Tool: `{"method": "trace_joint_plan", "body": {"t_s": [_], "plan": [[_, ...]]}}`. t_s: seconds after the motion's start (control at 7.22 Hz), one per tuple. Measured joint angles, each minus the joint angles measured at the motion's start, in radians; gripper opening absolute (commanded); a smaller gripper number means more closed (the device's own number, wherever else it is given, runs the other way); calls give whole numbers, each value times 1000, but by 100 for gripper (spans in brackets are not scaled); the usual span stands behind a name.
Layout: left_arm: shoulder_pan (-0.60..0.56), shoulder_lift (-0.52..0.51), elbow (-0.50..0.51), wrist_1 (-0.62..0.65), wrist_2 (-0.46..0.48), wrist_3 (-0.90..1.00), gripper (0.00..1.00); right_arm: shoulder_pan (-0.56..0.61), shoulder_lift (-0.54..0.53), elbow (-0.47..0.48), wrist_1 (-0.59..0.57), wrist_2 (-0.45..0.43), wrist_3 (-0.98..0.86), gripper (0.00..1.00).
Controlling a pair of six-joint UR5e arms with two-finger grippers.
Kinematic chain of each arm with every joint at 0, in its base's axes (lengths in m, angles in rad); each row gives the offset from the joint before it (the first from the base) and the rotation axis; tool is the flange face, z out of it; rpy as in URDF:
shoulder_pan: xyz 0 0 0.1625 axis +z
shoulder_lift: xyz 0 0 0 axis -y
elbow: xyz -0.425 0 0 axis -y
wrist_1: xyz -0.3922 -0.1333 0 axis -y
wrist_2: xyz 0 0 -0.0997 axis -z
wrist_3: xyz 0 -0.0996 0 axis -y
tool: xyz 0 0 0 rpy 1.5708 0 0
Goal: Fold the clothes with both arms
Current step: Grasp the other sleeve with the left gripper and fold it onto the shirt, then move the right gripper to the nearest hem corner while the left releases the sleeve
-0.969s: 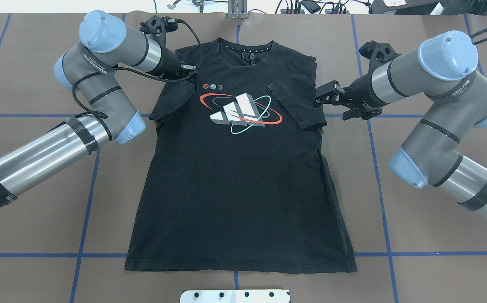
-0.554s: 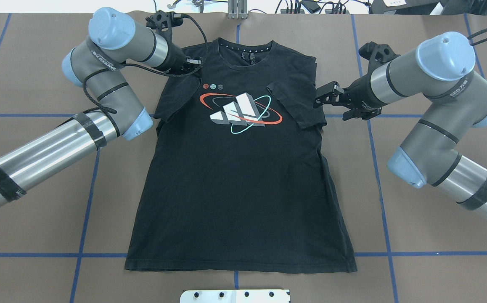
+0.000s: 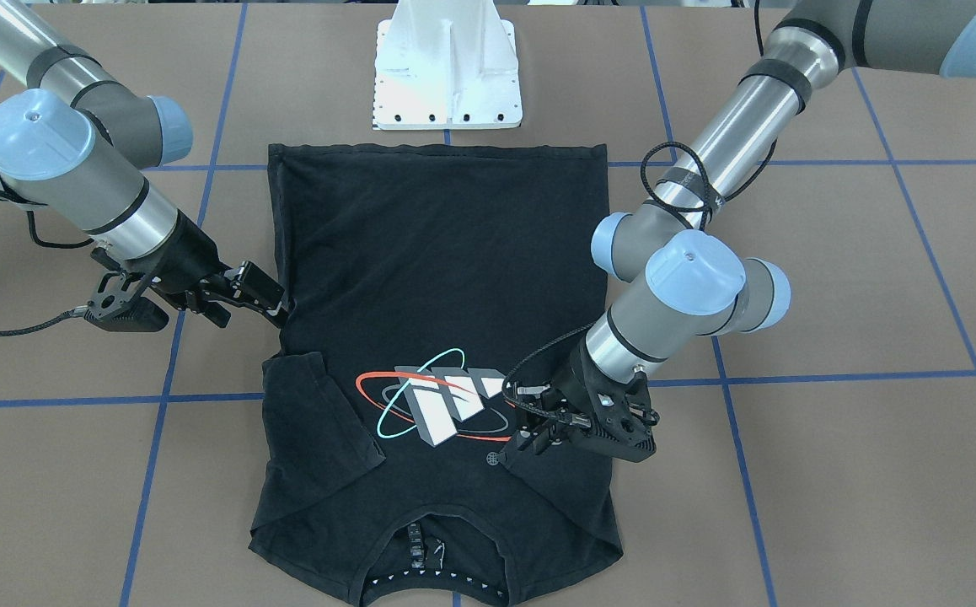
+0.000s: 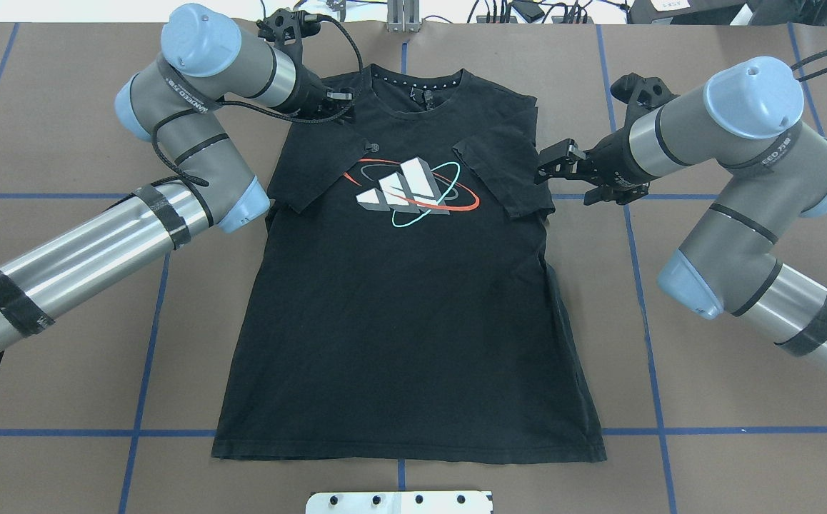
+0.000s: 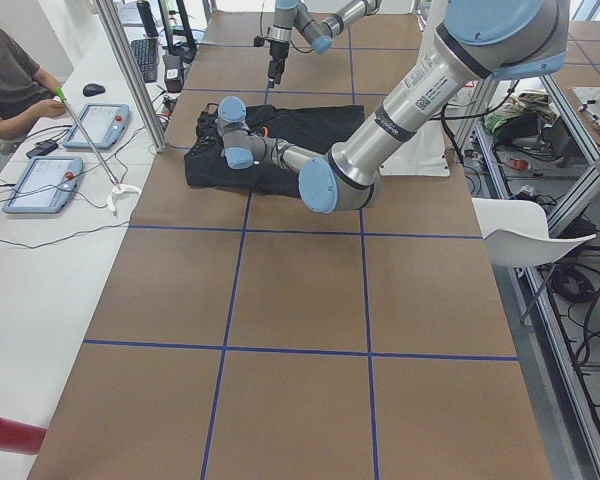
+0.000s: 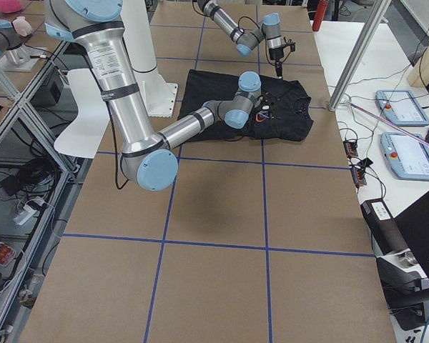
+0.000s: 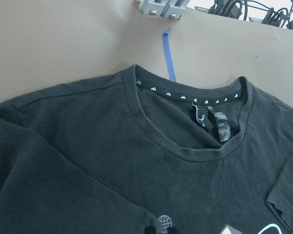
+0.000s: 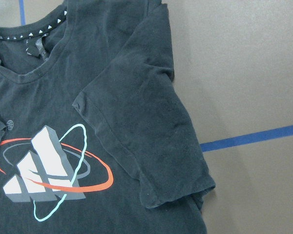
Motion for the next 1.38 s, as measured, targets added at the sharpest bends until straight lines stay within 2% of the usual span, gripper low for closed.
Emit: {"method": "trace_joint_plan", "body": {"t_s": [0.28,0.42,0.69,0.97,1.38], "plan": [[4,65,-131,6,-7,-62,100,-22,-53,41,-5,-48,60,100],[6,132,-233,7,-8,-95,100,-50,-117,99,-6,-67,128,100],[10,288,-455,6,-8,-150,100,-136,-319,277,-6,-118,275,99],[24,350,-540,6,-3,-188,100,-304,-436,382,-7,-294,497,98],[32,385,-564,5,8,-202,100,-601,-520,446,-7,-556,671,92]]}}
